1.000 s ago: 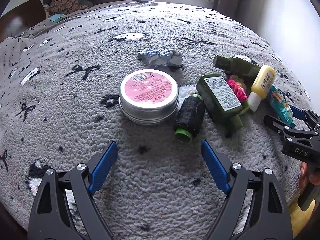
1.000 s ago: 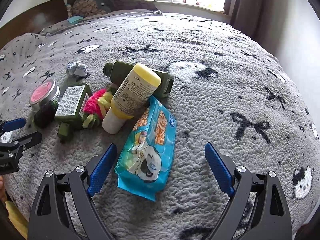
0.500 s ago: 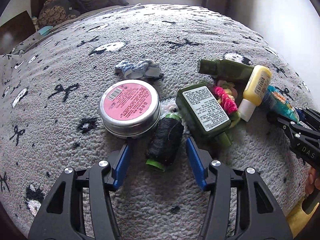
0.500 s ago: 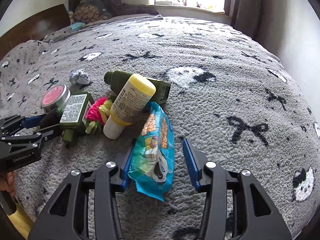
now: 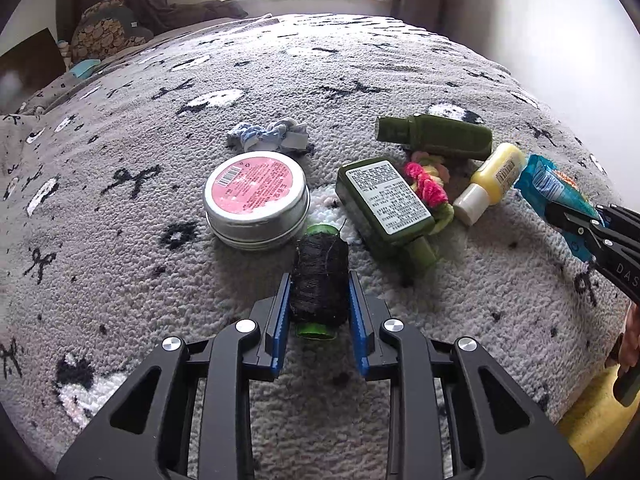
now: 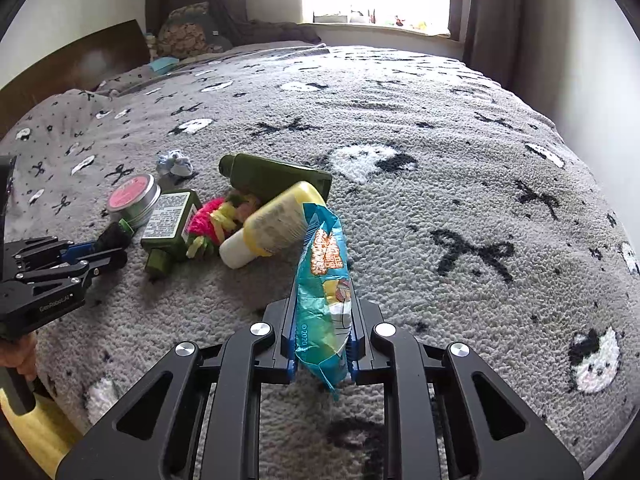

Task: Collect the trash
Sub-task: 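Lift spool with left tool while right tool carries wipes packet toward bin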

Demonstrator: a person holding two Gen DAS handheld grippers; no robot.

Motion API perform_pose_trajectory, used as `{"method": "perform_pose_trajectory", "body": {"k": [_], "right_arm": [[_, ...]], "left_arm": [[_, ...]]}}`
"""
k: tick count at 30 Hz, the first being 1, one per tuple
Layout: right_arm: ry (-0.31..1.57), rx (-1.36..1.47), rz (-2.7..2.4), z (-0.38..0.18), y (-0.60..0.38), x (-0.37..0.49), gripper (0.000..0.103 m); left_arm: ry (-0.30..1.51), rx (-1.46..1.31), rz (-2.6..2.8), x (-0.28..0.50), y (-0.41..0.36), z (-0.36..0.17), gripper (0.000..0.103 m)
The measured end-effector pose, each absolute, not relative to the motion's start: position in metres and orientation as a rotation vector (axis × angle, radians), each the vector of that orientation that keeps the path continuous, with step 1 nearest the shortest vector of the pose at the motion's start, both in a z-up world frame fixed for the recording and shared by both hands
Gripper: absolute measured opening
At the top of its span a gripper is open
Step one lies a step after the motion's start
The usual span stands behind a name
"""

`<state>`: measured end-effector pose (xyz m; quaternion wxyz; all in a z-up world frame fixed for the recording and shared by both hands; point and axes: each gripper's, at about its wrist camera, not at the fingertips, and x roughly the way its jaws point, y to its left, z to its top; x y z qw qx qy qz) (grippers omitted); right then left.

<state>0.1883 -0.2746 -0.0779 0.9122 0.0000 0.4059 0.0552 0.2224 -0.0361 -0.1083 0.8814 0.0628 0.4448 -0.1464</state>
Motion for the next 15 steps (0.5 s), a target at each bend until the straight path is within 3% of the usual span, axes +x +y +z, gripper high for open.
{"method": "perform_pose_trajectory", "body": {"k": [15], "right_arm": [[0.721, -0.022, 0.238, -0.037, -0.255, 0.098, 0.019]], "left_arm": [[0.825, 0.155, -0.358, 0.125, -0.036, -0.076, 0.024]]}}
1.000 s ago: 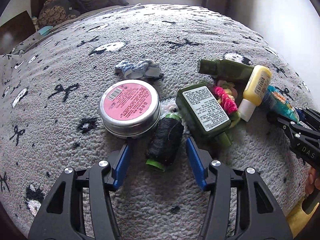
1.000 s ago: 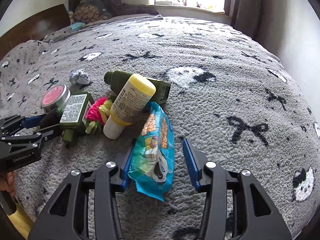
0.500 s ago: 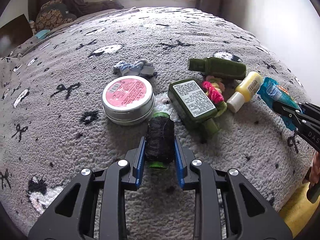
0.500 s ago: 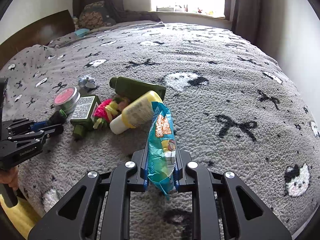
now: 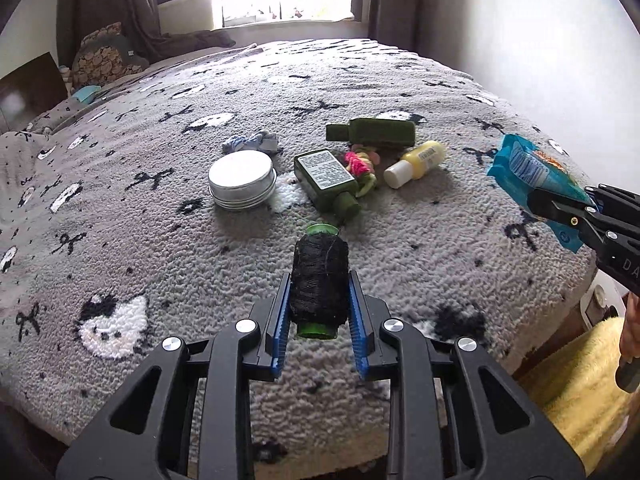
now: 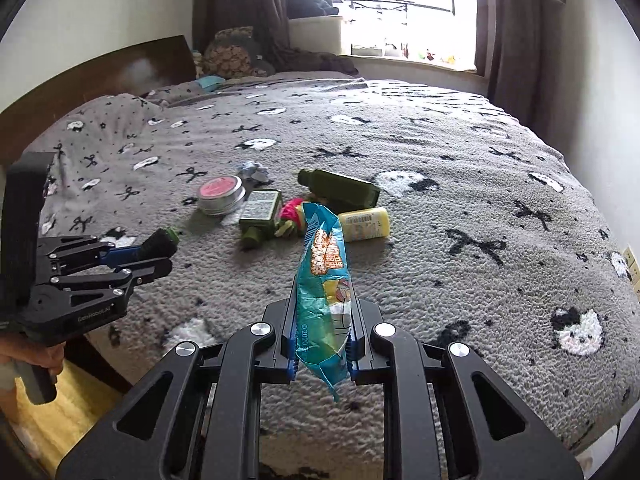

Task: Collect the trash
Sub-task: 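Lift spool with left tool while right tool carries wipes packet toward bin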

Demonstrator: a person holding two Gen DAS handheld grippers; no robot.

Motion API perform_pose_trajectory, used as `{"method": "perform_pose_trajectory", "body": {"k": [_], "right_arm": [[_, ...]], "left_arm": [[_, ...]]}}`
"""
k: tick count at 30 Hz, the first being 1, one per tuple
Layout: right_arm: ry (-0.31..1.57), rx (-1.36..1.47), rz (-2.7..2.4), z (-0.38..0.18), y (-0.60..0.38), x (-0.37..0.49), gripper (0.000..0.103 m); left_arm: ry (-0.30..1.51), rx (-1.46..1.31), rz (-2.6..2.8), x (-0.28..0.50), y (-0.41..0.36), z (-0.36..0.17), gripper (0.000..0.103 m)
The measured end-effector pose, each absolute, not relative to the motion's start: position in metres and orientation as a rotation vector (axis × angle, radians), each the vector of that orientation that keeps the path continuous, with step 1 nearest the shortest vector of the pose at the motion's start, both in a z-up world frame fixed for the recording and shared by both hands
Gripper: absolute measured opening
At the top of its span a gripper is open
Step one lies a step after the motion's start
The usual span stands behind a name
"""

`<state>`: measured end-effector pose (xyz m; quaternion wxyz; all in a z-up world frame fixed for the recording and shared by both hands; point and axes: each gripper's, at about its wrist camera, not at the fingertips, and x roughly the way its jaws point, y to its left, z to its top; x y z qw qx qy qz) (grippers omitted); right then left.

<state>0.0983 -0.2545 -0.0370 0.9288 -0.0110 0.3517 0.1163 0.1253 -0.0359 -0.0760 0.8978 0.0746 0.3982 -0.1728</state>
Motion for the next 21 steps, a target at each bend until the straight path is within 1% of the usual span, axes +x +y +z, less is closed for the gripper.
{"method": "perform_pose_trajectory", "body": {"k": [9, 15, 21], "right_arm": [[0.687, -0.043, 0.347, -0.036, -0.23, 0.035, 0.019], [0.695, -0.04, 0.364, -0.049, -0.226, 0.002, 0.019], [0.744, -0.03, 0.365, -0.073, -0.227, -0.024, 0.019]], "left_arm": [[0.778, 0.16, -0.42, 0.059, -0.031, -0.075, 0.024], [0.783, 0.115, -0.439, 0.025, -0.02, -0.094, 0.025], [0.834, 0.111, -0.459, -0.002, -0.021, -0.121, 0.024]]}}
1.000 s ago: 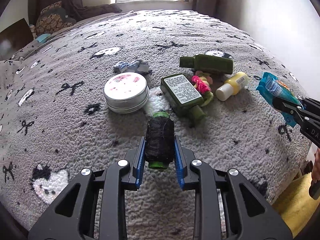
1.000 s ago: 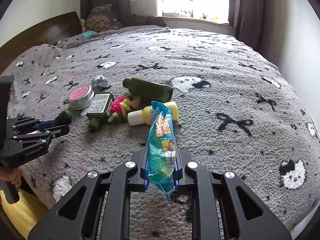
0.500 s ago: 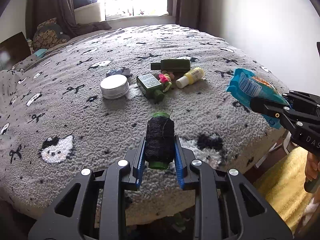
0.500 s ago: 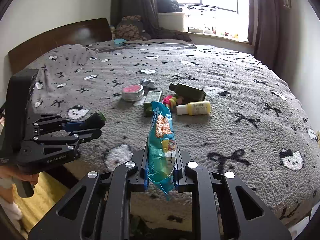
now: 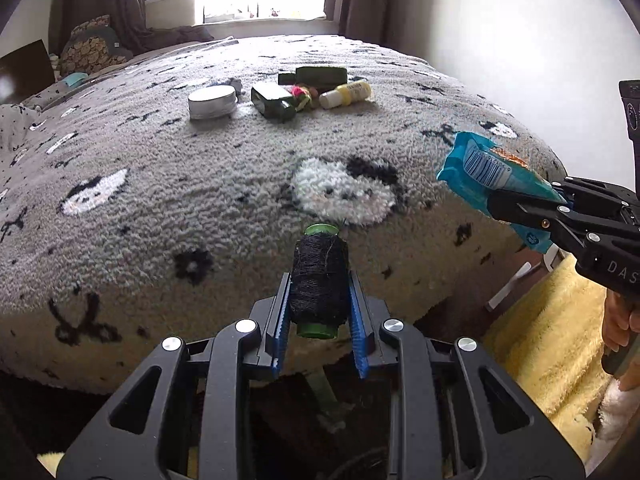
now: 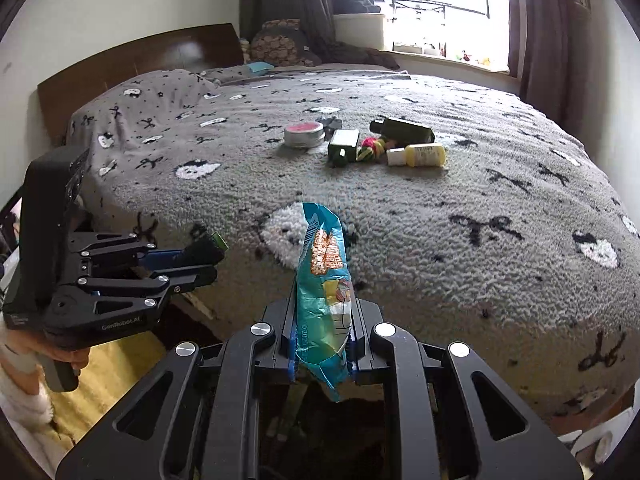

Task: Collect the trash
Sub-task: 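Lift spool with left tool while right tool carries wipes packet toward bin, then lower both tools into bin and open them to drop spool and wipes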

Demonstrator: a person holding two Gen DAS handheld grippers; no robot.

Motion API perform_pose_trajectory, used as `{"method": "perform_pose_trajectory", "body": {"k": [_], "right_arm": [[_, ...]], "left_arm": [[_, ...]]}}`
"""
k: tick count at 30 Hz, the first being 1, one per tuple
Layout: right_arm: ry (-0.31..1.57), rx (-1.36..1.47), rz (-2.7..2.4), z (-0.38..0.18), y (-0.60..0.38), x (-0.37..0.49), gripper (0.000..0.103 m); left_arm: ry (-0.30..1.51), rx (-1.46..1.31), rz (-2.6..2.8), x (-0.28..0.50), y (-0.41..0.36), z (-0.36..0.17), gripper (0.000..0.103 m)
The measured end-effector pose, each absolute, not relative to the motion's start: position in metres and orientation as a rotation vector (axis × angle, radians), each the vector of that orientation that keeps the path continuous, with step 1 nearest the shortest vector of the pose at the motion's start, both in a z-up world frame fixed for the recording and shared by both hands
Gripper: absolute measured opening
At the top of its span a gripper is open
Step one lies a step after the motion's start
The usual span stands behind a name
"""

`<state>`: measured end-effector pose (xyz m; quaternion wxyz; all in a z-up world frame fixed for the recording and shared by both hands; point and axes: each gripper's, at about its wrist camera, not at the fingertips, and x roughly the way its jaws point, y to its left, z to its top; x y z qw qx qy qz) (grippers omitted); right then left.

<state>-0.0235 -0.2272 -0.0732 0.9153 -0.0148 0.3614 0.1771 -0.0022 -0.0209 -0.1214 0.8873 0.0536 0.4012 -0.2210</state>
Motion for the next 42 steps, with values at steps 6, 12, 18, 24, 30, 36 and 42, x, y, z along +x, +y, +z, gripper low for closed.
{"method": "perform_pose_trajectory", "body": {"k": [6, 12, 18, 24, 30, 36, 42], "right_arm": [[0.87, 0.048, 0.384, -0.117, -0.234, -0.036, 0.019], [0.987, 0.086, 0.39, -0.161, -0.229, -0.044, 0.019], [1.087, 0.099, 0.375, -0.192, -0.224, -0.041, 0.019], [1.184, 0.11, 0.367, -0.22, -0.221, -0.036, 0.019], [1.272, 0.128, 0.357, -0.249, -0.219, -0.029, 0.019], [1.314, 0.127, 0.341, -0.267, -0.207, -0.021, 0.019], [1.307, 0.128, 0.362, -0.272, -0.196, -0.016, 0.02]], "left_arm": [[0.924, 0.098, -0.479, -0.022, -0.02, -0.155, 0.024], [1.028, 0.096, -0.478, -0.031, -0.021, -0.192, 0.025], [1.12, 0.086, -0.466, -0.033, -0.019, -0.226, 0.024], [1.215, 0.067, -0.467, -0.03, -0.02, -0.259, 0.024], [1.281, 0.071, -0.468, -0.028, -0.025, -0.282, 0.025], [1.359, 0.075, -0.465, -0.026, -0.031, -0.306, 0.025], [1.365, 0.084, -0.47, -0.027, -0.037, -0.31, 0.025]]}}
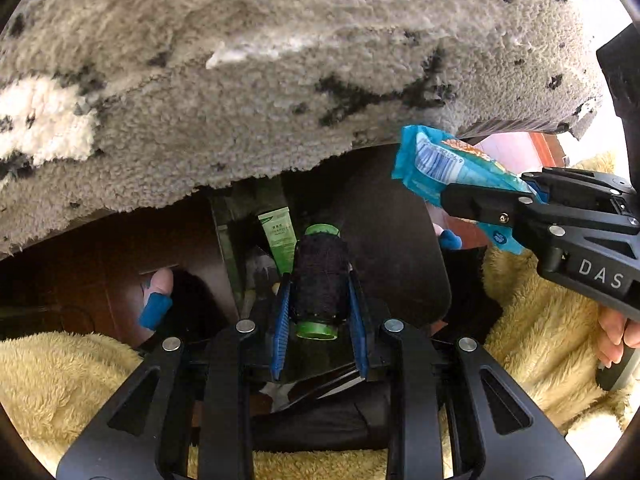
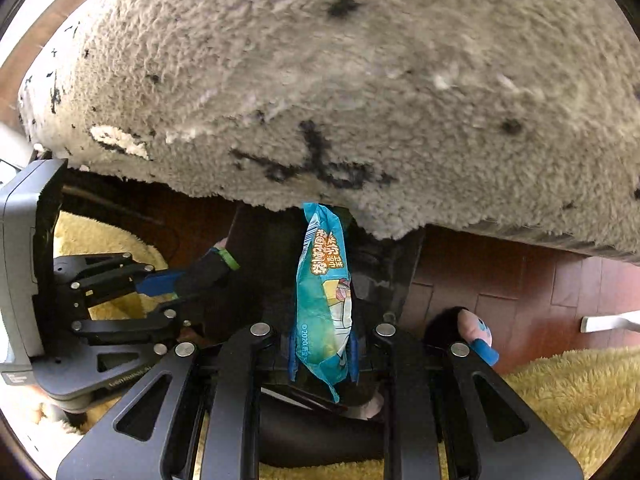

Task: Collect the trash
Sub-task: 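Lower both tools into bin and open them to drop spool and wipes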

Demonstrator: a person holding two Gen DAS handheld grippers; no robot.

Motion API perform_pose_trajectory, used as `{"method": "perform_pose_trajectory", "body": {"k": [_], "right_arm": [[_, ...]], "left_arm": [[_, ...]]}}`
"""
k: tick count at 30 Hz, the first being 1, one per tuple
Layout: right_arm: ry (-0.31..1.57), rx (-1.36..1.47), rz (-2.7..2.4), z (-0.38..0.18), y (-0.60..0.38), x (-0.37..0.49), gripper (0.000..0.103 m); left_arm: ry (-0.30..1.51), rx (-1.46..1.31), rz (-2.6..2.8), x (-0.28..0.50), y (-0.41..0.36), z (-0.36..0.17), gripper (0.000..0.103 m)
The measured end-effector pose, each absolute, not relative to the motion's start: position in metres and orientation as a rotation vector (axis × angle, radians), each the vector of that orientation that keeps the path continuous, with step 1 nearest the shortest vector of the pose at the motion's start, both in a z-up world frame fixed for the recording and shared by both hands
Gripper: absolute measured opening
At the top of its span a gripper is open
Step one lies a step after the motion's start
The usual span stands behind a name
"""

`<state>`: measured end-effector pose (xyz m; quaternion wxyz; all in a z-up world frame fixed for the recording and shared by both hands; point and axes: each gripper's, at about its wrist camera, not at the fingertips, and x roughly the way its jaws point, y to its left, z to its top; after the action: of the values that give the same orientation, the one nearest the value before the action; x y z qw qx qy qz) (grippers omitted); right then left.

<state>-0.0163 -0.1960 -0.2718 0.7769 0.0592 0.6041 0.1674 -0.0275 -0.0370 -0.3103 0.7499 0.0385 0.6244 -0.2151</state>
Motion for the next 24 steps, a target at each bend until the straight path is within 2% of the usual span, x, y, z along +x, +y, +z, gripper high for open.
{"method": "perform_pose_trajectory", "body": {"k": [3, 5, 6, 7, 9, 12, 13, 18, 21, 22, 24], "right_arm": [[1.297, 0.127, 0.356, -0.27, -0.19, -0.016, 0.022], [1.3, 0.133, 0.343, -0.27, -0.194, -0.014, 0.024], [1.3, 0.138, 0.336, -0.27, -0.195, -0.014, 0.03], [1.299, 0.142, 0.33, -0.268, -0.196, -0.011, 0.045], [1.287, 0.155, 0.325, -0.265, -0.199, -0.009, 0.057], [1.28, 0.17, 0.305, -0.263, -0.206, -0.008, 0.059], [1.279, 0.177, 0.292, -0.263, -0.21, -0.007, 0.063], [1.244, 0.195, 0.254, -0.252, -0.223, -0.012, 0.085], [1.195, 0.201, 0.266, -0.232, -0.23, -0.016, 0.089], [1.177, 0.193, 0.271, -0.224, -0.238, -0.02, 0.093], [1.123, 0.162, 0.269, -0.203, -0.238, -0.019, 0.095]], "left_arm": [[1.371, 0.083, -0.476, -0.027, -0.044, -0.31, 0.026], [1.374, 0.085, -0.467, -0.026, -0.044, -0.311, 0.034], [1.377, 0.082, -0.46, -0.026, -0.044, -0.314, 0.04], [1.379, 0.079, -0.453, -0.026, -0.043, -0.315, 0.041], [1.381, 0.072, -0.449, -0.025, -0.042, -0.316, 0.045], [1.373, 0.07, -0.445, -0.024, -0.038, -0.314, 0.051], [1.369, 0.07, -0.443, -0.025, -0.038, -0.313, 0.053], [1.331, 0.058, -0.439, -0.027, -0.032, -0.297, 0.08], [1.277, 0.065, -0.455, -0.03, -0.029, -0.275, 0.087], [1.25, 0.076, -0.455, -0.03, -0.028, -0.265, 0.088], [1.189, 0.091, -0.452, -0.03, -0.023, -0.243, 0.091]]}}
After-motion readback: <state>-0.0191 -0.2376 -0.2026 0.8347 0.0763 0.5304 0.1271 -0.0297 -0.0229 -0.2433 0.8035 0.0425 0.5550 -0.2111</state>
